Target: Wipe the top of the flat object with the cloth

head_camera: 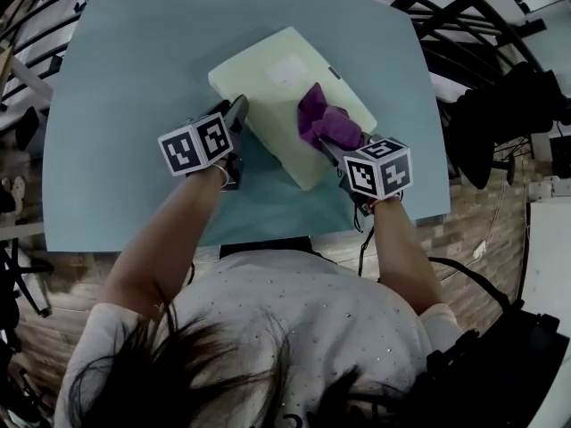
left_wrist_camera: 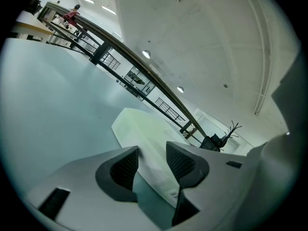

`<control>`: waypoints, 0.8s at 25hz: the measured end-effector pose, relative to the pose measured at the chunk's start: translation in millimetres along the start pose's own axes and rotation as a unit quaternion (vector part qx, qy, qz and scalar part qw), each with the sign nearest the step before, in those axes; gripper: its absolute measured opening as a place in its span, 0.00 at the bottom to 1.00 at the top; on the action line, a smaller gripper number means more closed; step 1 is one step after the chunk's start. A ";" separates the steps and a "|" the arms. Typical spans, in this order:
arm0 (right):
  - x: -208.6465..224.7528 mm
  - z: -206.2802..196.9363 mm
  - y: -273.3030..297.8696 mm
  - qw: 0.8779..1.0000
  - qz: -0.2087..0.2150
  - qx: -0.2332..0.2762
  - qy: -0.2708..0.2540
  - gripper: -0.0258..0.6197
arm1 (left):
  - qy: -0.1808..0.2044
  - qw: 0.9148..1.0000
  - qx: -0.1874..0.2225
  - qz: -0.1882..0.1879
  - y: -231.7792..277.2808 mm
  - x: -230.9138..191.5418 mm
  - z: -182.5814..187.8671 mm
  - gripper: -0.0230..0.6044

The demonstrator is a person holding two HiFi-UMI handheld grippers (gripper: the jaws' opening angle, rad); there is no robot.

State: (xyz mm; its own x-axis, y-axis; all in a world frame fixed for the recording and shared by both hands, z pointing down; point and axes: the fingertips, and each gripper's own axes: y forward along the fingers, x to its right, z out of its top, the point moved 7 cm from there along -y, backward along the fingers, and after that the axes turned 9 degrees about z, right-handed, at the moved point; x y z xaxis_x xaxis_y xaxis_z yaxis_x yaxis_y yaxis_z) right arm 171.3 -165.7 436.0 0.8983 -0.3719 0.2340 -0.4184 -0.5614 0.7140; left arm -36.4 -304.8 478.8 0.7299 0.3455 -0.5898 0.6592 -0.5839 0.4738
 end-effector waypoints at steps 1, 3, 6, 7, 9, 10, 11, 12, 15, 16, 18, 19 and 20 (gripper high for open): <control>9.6 -1.7 -3.2 1.000 -0.003 0.005 0.006 0.09 | 0.001 1.000 0.000 -0.001 0.2 0.5 -0.9 0.33; 27.9 -4.4 -10.3 1.000 -0.009 0.012 0.014 0.09 | 0.001 1.000 -0.002 -0.003 1.2 1.9 -2.3 0.33; 51.7 -7.0 -21.1 1.000 -0.017 0.013 0.007 0.09 | 0.011 1.000 0.003 0.008 2.1 5.5 -3.9 0.33; 59.5 -7.6 -24.2 1.000 -0.017 0.014 0.003 0.09 | 0.017 1.000 0.007 0.012 2.4 7.1 -4.1 0.33; 73.4 -9.3 -29.6 1.000 -0.018 0.014 -0.002 0.09 | 0.022 1.000 0.013 0.016 2.6 9.0 -5.5 0.33; 78.8 -10.2 -31.3 1.000 -0.018 0.013 -0.005 0.09 | 0.023 1.000 0.015 0.014 2.4 8.9 -6.3 0.33; 83.0 -10.4 -32.3 1.000 -0.019 0.012 -0.008 0.09 | 0.024 1.000 0.017 0.011 2.1 7.9 -6.5 0.33; 86.5 -10.1 -32.6 1.000 -0.019 0.012 -0.010 0.09 | 0.025 0.999 0.020 0.009 1.6 6.1 -6.0 0.32; 96.2 -8.3 -33.4 1.000 -0.022 0.019 -0.006 0.09 | 0.028 0.999 0.026 0.009 0.1 1.9 -4.1 0.32; 99.3 -8.0 -33.9 0.999 -0.023 0.022 -0.004 0.09 | 0.029 0.999 0.027 0.010 -0.7 1.9 -3.7 0.32; 103.8 -6.9 -34.3 0.999 -0.025 0.027 -0.004 0.09 | 0.038 0.999 0.034 0.015 -1.7 1.3 -2.2 0.32; 104.9 -6.1 -33.9 0.999 -0.026 0.027 -0.007 0.09 | 0.040 0.998 0.036 0.017 -1.7 0.5 -1.4 0.32; 105.3 -5.4 -33.2 0.999 -0.028 0.026 -0.010 0.09 | 0.040 0.998 0.036 0.017 -1.5 -0.6 -1.0 0.32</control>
State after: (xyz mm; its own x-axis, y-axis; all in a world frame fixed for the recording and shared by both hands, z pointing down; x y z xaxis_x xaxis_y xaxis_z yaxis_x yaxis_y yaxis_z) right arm 280.4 -182.3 440.5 0.9176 -0.3539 0.1813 -0.3750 -0.6188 0.6903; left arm -37.6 -303.4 479.1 0.7654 0.3813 -0.5184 0.6216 -0.6467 0.4420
